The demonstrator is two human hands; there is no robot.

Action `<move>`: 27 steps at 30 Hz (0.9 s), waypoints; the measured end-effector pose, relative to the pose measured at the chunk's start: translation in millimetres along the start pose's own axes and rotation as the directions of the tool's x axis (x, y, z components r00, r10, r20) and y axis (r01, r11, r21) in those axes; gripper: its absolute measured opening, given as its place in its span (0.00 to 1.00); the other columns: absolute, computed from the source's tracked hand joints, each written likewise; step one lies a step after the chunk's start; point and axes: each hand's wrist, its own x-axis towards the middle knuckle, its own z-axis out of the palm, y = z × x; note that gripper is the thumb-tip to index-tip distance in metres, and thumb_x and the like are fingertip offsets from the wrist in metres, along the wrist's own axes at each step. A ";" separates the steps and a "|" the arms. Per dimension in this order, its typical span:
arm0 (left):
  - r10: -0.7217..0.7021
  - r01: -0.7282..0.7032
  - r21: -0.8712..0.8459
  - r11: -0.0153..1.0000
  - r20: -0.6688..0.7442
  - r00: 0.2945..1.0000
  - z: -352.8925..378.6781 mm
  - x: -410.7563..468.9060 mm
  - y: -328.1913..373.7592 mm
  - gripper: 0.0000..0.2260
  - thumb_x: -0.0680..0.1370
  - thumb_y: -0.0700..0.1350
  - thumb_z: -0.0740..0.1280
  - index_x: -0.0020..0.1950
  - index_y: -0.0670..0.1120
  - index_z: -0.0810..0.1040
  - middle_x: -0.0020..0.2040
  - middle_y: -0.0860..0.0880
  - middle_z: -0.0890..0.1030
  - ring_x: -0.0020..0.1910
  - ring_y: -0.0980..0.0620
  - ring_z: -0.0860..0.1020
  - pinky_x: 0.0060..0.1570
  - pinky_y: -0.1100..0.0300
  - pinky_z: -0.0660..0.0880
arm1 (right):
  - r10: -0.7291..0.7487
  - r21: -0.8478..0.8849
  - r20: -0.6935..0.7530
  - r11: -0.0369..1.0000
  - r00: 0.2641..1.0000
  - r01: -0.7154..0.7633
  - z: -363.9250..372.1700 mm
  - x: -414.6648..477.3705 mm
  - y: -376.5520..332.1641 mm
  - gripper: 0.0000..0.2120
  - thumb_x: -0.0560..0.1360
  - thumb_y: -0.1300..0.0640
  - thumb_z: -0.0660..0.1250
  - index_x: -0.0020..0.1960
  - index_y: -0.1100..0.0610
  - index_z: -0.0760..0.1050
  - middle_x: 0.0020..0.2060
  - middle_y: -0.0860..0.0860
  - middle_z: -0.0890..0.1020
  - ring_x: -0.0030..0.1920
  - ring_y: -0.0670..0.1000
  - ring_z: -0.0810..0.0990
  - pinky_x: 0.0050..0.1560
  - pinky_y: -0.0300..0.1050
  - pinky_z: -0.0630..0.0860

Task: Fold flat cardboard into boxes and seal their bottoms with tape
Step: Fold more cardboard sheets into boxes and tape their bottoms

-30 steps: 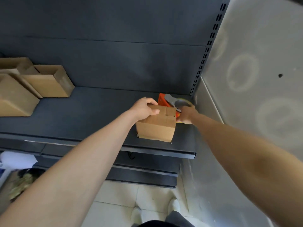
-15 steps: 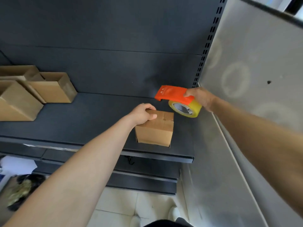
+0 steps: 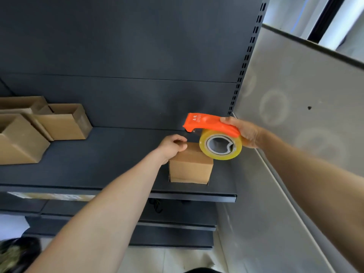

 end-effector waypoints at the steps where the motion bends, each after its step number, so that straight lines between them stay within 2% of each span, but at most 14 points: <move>1: 0.007 -0.007 -0.017 1.000 -0.004 1.000 -1.0 -0.8 -1.6 0.10 0.77 0.39 0.67 0.58 0.47 0.79 0.61 0.48 0.76 0.58 0.49 0.74 0.55 0.59 0.71 | -0.001 0.013 0.004 1.000 1.000 0.001 0.1 -0.2 0.9 0.26 0.68 0.41 0.67 0.57 0.59 0.76 0.47 0.57 0.84 0.45 0.55 0.82 0.51 0.51 0.78; 6: 0.003 -0.003 -0.063 0.998 -0.003 1.000 -4.4 -4.6 -1.7 0.08 0.80 0.43 0.64 0.57 0.46 0.79 0.61 0.48 0.78 0.62 0.50 0.74 0.58 0.59 0.68 | 0.003 -0.007 0.002 1.000 1.000 -0.003 2.9 3.1 0.3 0.22 0.73 0.43 0.64 0.57 0.59 0.75 0.48 0.58 0.83 0.46 0.55 0.81 0.55 0.53 0.76; 10: -0.043 0.043 -0.105 0.994 0.002 0.999 -12.8 -5.5 6.7 0.15 0.83 0.49 0.56 0.54 0.45 0.81 0.66 0.49 0.73 0.67 0.51 0.67 0.68 0.54 0.61 | 0.015 -0.018 0.005 1.000 1.000 -0.015 2.9 1.3 -0.5 0.23 0.71 0.42 0.65 0.56 0.59 0.75 0.47 0.57 0.83 0.46 0.55 0.82 0.53 0.52 0.77; 12: -0.054 0.050 -0.210 0.976 -0.012 0.998 -15.5 -6.4 11.7 0.15 0.82 0.47 0.57 0.55 0.41 0.82 0.68 0.48 0.72 0.71 0.50 0.64 0.71 0.54 0.56 | 0.018 -0.025 0.001 1.000 1.000 -0.018 3.2 1.4 -0.7 0.24 0.69 0.41 0.66 0.56 0.59 0.75 0.47 0.57 0.83 0.46 0.55 0.81 0.54 0.53 0.77; 14: -0.050 0.036 -0.337 0.941 -0.034 0.998 -17.6 -5.9 14.7 0.22 0.83 0.48 0.51 0.52 0.39 0.83 0.67 0.46 0.74 0.73 0.51 0.61 0.71 0.55 0.51 | 0.016 -0.032 -0.002 0.999 1.000 -0.016 3.4 2.4 -1.2 0.23 0.70 0.42 0.66 0.55 0.59 0.76 0.46 0.57 0.84 0.45 0.55 0.82 0.53 0.52 0.78; 17: -0.099 0.072 -0.500 0.863 -0.027 0.995 -21.3 -4.6 15.9 0.32 0.83 0.56 0.44 0.54 0.37 0.82 0.64 0.45 0.77 0.73 0.53 0.59 0.73 0.55 0.46 | 0.017 -0.063 -0.002 0.998 1.000 -0.017 4.4 3.2 -4.1 0.25 0.68 0.41 0.67 0.57 0.59 0.76 0.48 0.58 0.83 0.46 0.56 0.82 0.55 0.53 0.77; 19: -0.117 0.105 -0.486 0.868 0.006 0.993 -22.5 -4.8 14.5 0.34 0.80 0.64 0.47 0.58 0.39 0.81 0.58 0.48 0.80 0.69 0.54 0.62 0.73 0.53 0.48 | 0.021 -0.086 0.000 0.996 1.000 -0.021 5.9 3.5 -6.6 0.27 0.66 0.41 0.68 0.57 0.59 0.76 0.48 0.57 0.84 0.46 0.56 0.82 0.56 0.53 0.77; 20: -0.116 0.106 -0.456 0.884 0.007 0.993 -21.8 -6.6 14.4 0.30 0.79 0.64 0.52 0.58 0.41 0.81 0.57 0.49 0.81 0.68 0.54 0.64 0.72 0.52 0.50 | 0.021 -0.095 0.003 0.995 1.000 -0.021 6.9 3.3 -7.9 0.27 0.65 0.41 0.68 0.56 0.59 0.76 0.47 0.57 0.84 0.46 0.56 0.82 0.56 0.52 0.77; 22: -0.117 0.089 -0.377 0.922 -0.050 0.992 -21.3 -7.7 12.6 0.15 0.77 0.56 0.66 0.51 0.45 0.82 0.55 0.50 0.81 0.66 0.50 0.69 0.72 0.50 0.57 | 0.021 -0.106 0.005 0.994 1.000 -0.020 7.7 3.5 -9.9 0.27 0.65 0.41 0.68 0.56 0.59 0.76 0.47 0.57 0.84 0.46 0.55 0.82 0.54 0.51 0.78; 24: -0.152 0.103 -0.328 0.939 -0.128 0.980 -18.4 -7.8 11.0 0.06 0.75 0.47 0.70 0.43 0.46 0.81 0.47 0.51 0.81 0.57 0.49 0.74 0.67 0.52 0.65 | 0.019 -0.119 0.001 0.993 1.000 -0.019 8.5 3.5 -11.9 0.27 0.64 0.41 0.69 0.56 0.59 0.75 0.47 0.57 0.84 0.45 0.55 0.82 0.51 0.50 0.79; 27: -0.253 0.182 -0.333 0.925 -0.184 0.950 -13.9 -11.2 17.4 0.06 0.77 0.43 0.68 0.43 0.42 0.79 0.37 0.50 0.77 0.37 0.53 0.72 0.40 0.62 0.73 | 0.020 -0.153 -0.002 0.988 1.000 -0.020 10.5 3.6 -14.0 0.28 0.64 0.41 0.69 0.56 0.59 0.76 0.47 0.57 0.84 0.45 0.55 0.82 0.49 0.49 0.79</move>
